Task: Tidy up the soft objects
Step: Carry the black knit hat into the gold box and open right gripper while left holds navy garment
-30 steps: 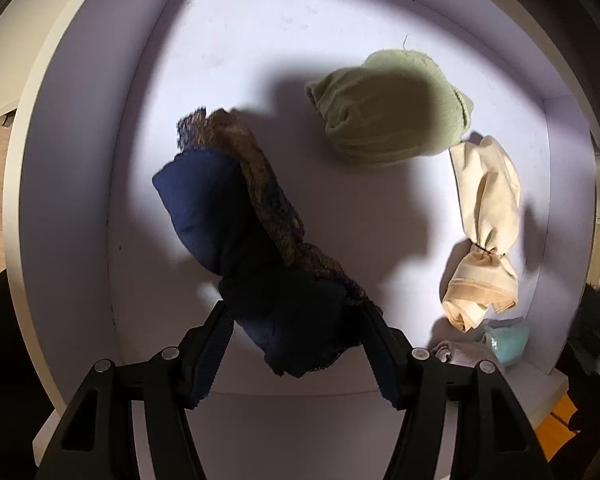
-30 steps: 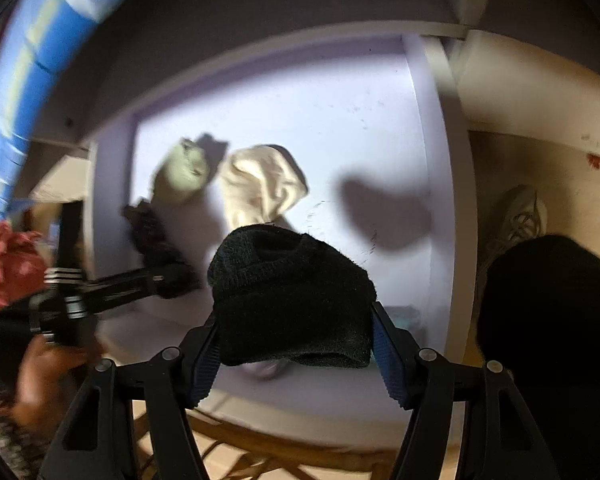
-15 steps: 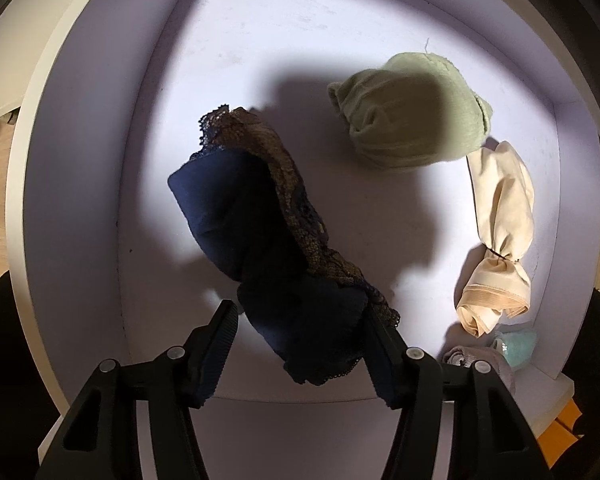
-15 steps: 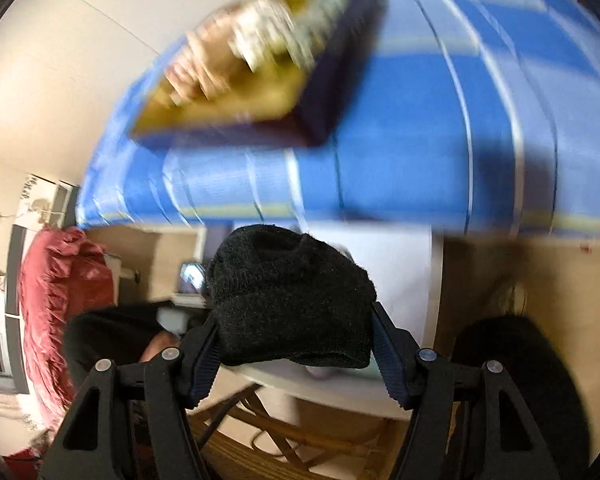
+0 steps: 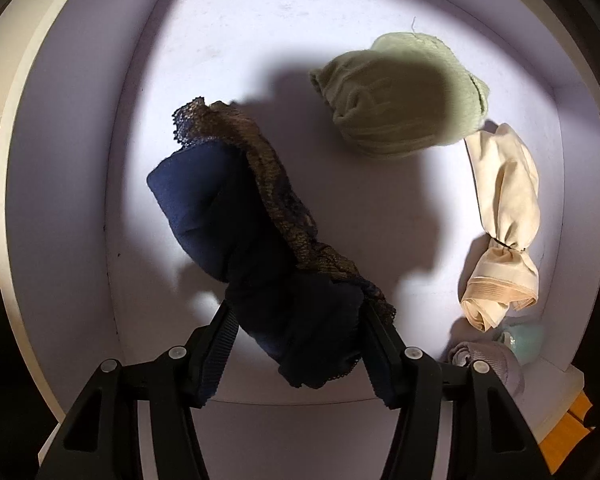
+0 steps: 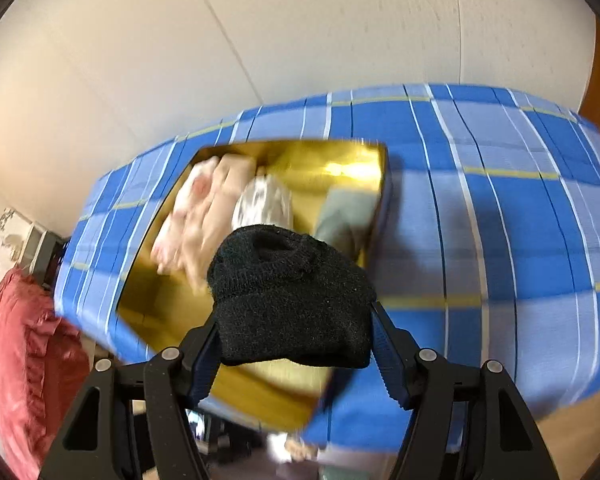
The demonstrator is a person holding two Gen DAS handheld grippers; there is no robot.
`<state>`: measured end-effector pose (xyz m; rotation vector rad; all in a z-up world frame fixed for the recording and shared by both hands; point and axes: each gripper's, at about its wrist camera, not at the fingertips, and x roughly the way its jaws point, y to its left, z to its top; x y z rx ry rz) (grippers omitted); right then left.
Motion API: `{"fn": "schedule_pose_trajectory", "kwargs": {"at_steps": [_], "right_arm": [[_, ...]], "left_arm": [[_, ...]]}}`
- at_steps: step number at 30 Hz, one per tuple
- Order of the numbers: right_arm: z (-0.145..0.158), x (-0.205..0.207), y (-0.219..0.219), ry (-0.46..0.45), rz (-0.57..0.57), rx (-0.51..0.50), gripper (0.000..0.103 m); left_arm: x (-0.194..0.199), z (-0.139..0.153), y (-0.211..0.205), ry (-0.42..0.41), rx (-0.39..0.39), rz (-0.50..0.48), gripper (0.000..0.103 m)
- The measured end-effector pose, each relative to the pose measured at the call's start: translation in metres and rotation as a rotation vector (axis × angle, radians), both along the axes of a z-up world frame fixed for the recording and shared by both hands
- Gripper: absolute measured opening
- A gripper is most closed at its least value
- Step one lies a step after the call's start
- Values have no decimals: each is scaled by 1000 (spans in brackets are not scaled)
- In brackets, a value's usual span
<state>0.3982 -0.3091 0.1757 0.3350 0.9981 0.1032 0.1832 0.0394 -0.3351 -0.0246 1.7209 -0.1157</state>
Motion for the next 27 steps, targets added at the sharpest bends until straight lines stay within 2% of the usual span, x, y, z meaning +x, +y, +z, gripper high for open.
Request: {"fn": "schedule_pose_trajectory", "kwargs": {"at_steps": [6,8,9,15,19,27], "right_arm": [[-9,52,0,5,-49,7,68],[-11,65,3,0,-52,-14,68],[-13,71,7,-2,-49,-24,68],[-18,93,19,-40,-57,-92,73],[-14,85,12,-83,-75,-54,74],[-6,32,-1,-125,-48,-111,77]], "left_arm": [[-3,8,-12,-3,6,-5,59],[-5,11,-11,-2,5,0,59],[-17,28,-10,-2,4,4,59],[-16,36,-9,-2,5,9,59],[-16,35,-9,-1,3,13,59],[-17,36,-10,-1,8,13,59]]}}
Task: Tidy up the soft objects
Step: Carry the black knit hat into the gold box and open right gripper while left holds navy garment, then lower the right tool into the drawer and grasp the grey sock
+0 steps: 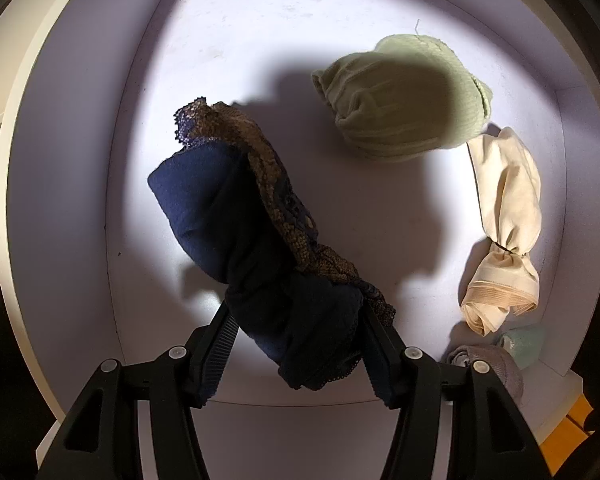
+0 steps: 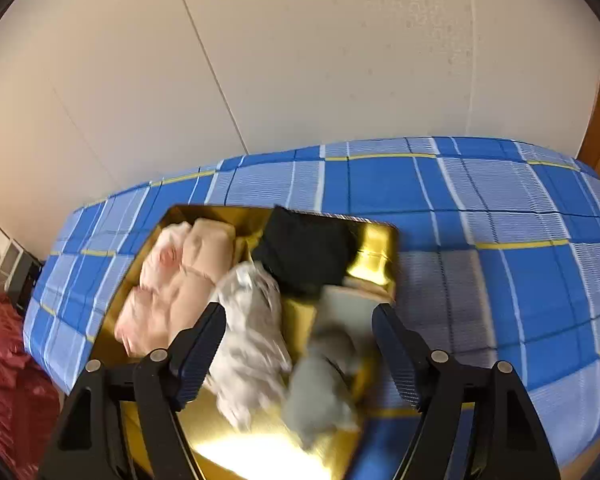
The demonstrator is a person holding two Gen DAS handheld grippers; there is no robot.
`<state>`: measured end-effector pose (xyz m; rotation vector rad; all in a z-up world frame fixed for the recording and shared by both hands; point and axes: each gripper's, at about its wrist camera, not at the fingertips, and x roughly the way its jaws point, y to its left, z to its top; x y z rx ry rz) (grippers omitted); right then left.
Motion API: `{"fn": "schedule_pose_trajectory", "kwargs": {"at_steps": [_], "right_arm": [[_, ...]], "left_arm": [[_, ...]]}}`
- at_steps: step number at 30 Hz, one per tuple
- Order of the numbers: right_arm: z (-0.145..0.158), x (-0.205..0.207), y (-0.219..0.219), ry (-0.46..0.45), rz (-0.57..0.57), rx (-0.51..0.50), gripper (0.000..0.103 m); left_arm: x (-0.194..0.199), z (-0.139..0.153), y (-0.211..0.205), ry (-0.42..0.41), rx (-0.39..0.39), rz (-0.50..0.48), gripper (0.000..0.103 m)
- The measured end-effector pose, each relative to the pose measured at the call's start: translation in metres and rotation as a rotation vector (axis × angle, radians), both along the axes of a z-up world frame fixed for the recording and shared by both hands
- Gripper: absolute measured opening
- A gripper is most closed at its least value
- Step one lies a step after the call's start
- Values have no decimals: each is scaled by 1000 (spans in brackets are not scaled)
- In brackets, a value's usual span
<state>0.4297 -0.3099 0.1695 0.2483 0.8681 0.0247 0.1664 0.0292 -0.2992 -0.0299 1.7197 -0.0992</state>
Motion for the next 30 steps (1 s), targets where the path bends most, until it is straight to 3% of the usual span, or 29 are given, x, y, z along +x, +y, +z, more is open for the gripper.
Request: {"fn": "schedule_pose_trajectory", "kwargs": {"at_steps": [8,14,25,30], "right_arm": [[-12,-80,-12,-35,43,20,77],[-45,-147,-10,-12,96,66,77],[-168,-189,29,293,190,91,77],[-223,-193,62,482,306,-35,77]], "left_arm": [[0,1,3,-2,-13,7,59],[-2,-1,11,5,-45,42,59],[-9,-2,25,15,-83,79,59],[-17,-1,35,23,-106,110,59]]}}
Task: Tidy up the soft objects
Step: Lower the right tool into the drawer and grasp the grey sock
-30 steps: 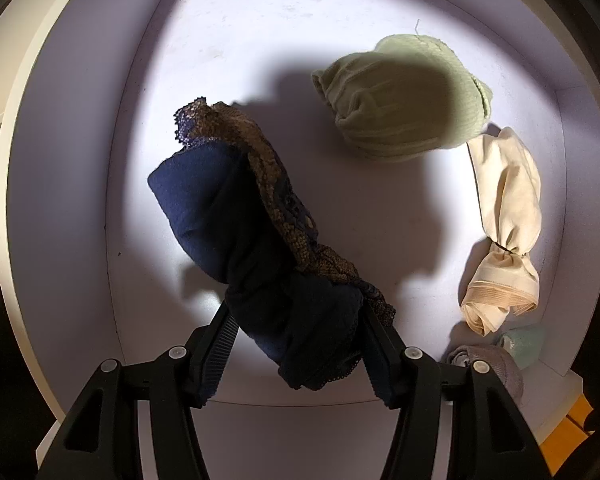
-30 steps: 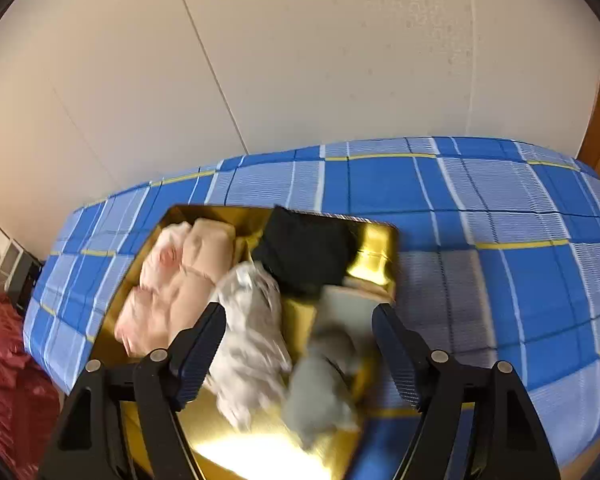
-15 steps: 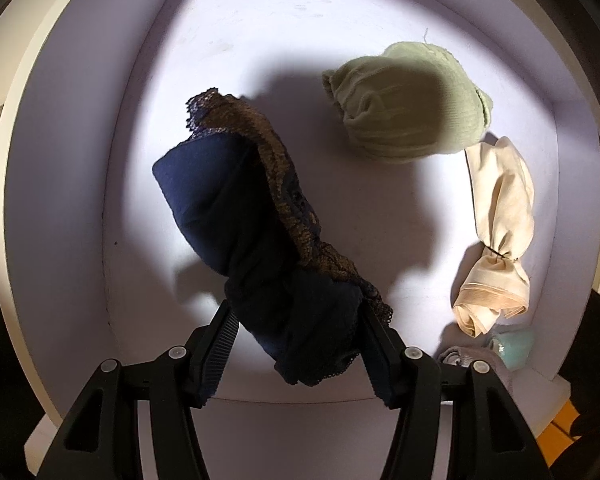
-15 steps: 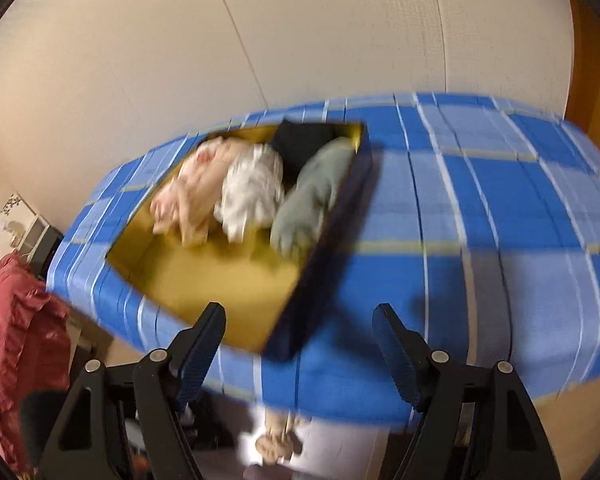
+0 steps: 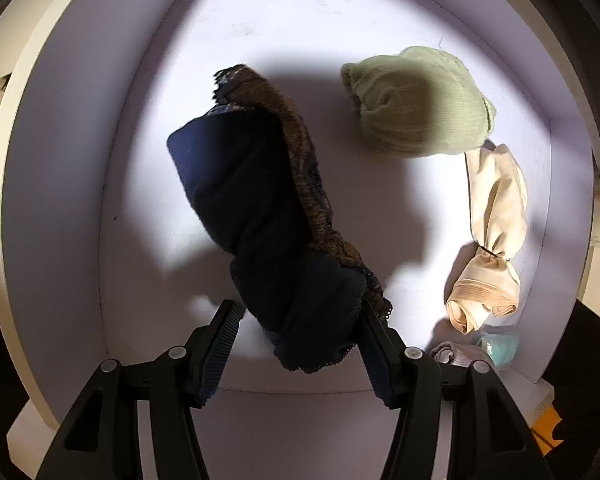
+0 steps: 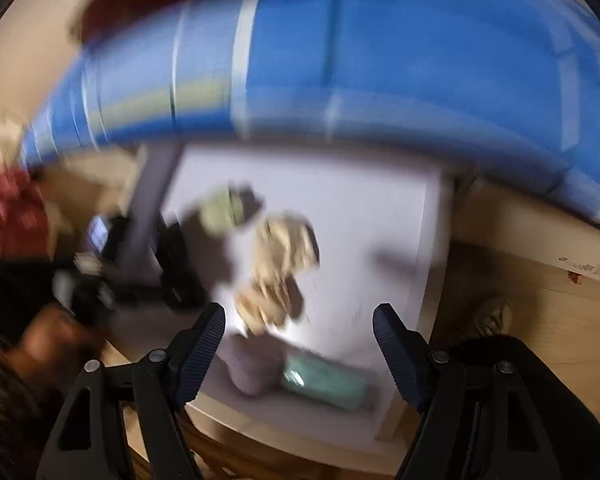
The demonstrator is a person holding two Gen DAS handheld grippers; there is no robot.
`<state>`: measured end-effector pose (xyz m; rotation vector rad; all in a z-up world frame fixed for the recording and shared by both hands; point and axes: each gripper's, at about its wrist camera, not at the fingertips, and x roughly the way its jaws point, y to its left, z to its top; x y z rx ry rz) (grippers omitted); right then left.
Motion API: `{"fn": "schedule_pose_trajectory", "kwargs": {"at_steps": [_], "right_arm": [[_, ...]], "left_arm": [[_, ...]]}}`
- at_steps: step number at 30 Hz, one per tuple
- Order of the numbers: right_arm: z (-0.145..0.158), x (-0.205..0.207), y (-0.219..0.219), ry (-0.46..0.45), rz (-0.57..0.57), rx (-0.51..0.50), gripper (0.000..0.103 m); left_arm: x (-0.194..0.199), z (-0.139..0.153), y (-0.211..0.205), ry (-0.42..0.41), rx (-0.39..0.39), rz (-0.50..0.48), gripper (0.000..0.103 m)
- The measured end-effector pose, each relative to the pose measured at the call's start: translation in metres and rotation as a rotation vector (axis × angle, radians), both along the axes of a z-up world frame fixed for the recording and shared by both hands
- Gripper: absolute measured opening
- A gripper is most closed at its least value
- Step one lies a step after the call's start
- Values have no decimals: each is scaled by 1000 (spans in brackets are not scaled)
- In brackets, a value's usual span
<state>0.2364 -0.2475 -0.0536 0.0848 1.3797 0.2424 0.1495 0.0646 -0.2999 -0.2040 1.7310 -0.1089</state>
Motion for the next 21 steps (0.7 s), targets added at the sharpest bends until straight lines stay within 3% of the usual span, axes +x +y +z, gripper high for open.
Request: {"fn": "schedule_pose_trajectory", "kwargs": {"at_steps": [8,21], "right_arm": [[-64,-11,28,196,96,-15,77],[-124,-7,65,348,122,47,76]], "left_arm": [[-8,2,6,-4,23,-25,59],[-11,14,-2,-35,32,-84,59]]}}
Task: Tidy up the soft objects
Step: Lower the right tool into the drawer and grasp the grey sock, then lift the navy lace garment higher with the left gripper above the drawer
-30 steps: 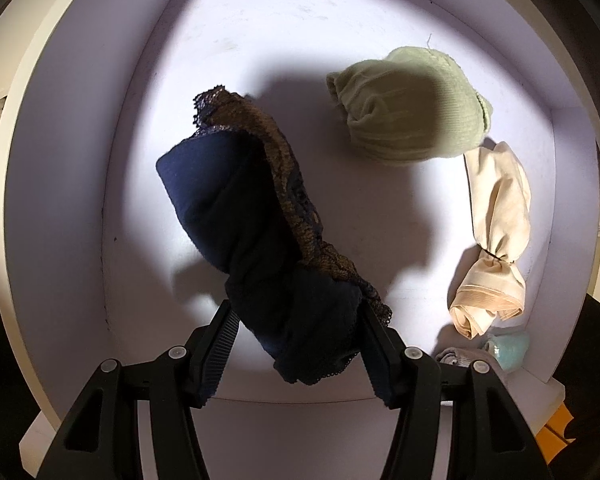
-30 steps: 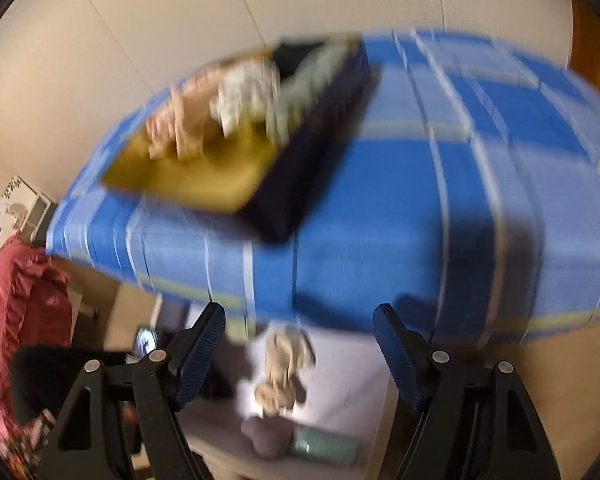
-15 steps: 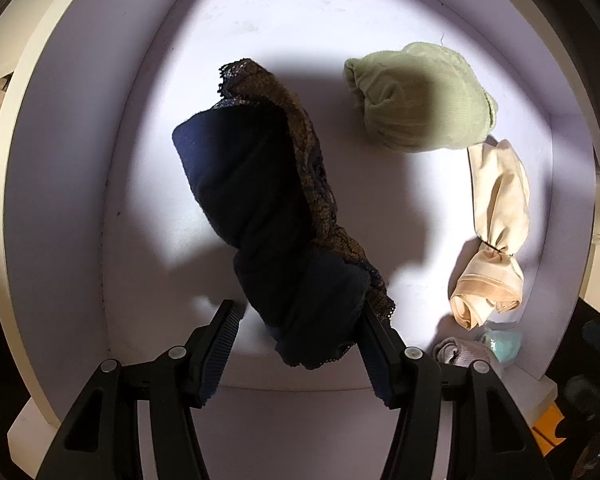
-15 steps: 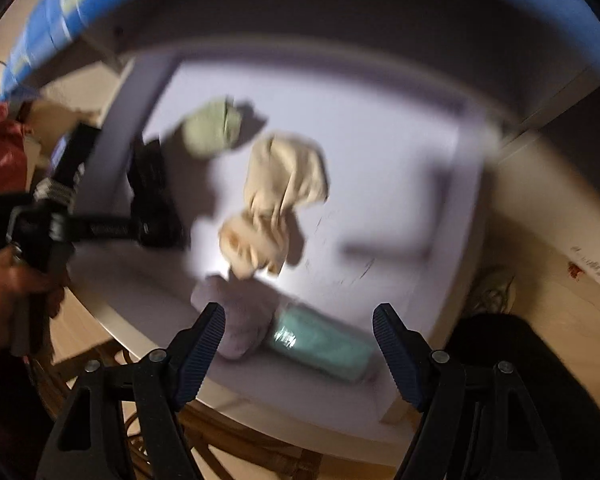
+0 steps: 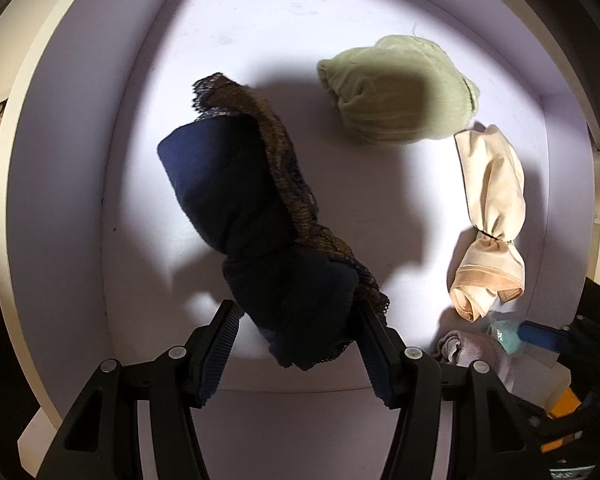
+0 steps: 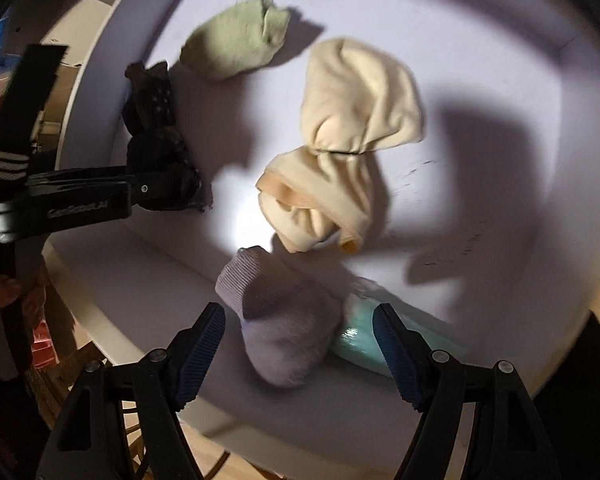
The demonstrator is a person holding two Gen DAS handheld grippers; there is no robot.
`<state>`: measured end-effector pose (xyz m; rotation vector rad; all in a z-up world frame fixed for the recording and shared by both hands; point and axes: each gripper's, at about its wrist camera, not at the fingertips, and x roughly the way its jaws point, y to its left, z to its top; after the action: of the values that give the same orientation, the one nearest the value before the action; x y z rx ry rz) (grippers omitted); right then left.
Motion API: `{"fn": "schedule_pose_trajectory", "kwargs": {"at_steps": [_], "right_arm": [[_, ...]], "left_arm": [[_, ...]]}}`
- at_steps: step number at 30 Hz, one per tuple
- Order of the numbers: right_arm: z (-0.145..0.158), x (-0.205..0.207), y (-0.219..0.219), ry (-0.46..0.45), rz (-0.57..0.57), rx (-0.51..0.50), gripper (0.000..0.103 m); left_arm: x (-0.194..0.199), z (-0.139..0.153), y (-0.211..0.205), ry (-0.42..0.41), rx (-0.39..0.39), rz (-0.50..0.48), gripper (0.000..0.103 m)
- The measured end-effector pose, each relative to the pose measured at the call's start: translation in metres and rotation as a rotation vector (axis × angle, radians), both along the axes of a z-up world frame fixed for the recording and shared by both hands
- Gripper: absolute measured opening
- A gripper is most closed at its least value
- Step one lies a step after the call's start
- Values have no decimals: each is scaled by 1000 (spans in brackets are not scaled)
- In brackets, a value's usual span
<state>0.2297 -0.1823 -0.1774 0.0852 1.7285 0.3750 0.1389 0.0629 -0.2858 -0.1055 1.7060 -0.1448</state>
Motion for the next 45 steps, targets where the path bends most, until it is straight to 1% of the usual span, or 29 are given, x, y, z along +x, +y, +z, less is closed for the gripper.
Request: {"fn": "schedule_pose_trajectory", "kwargs": {"at_steps": [4,6,9,11,13,15,20,22,27,28,29,30,31,32,33,37,39,42,45], "right_arm": [[-15,0,4,29,4,-10,70],[-12,2,-1,5,-14,-32,69],[-2,8,-17,-51,-77,-89,69],[7,9,-23,-80,-91,-97,69],[11,7,-21,-84,-82,-60,69],[10,3,-13,-69,-56,-37,69],[-8,-10,8,-35,50,-97,69],[-13,-12,10,-27,63,-116,69],[-25,-29,19,-11,64,-88,69],[-25,-30,24,-14,69,-86,68],[-27,-29,15,-14,72,-71,58],[-28,-29,14,-9,71,-43,53],[-28,-30,17,-14,73,-47,52],[-27,-31,17,-19,78,-53,50],[-26,-32,17,-21,79,-54,48],[-23,-33,4,-29,16,-75,46],[-23,-33,-6,-30,-23,-93,46],[-26,-36,-11,-15,-76,-83,46],[-25,-38,-9,-19,-71,-87,46]], "left_arm": [[2,2,-4,0,5,-9,59],[2,3,-3,0,5,-7,59],[11,3,-12,-2,3,5,59],[12,2,-12,-3,2,14,59],[16,5,-8,0,-3,23,59],[19,9,-5,1,2,25,59],[23,17,1,3,-2,33,59],[19,13,0,6,-6,37,59],[16,7,-3,28,-13,26,59],[16,7,-4,30,-12,20,59],[16,6,-5,31,-9,13,59],[14,4,-7,32,-7,7,59],[14,4,-7,29,-8,1,55],[12,4,-8,24,-8,-4,45],[12,5,-9,19,-8,-11,39],[12,14,-9,-14,-12,-25,29],[13,22,-9,-44,-20,-24,29],[15,37,-7,-92,-37,-21,29],[14,54,-6,-132,-54,-18,29]]}}
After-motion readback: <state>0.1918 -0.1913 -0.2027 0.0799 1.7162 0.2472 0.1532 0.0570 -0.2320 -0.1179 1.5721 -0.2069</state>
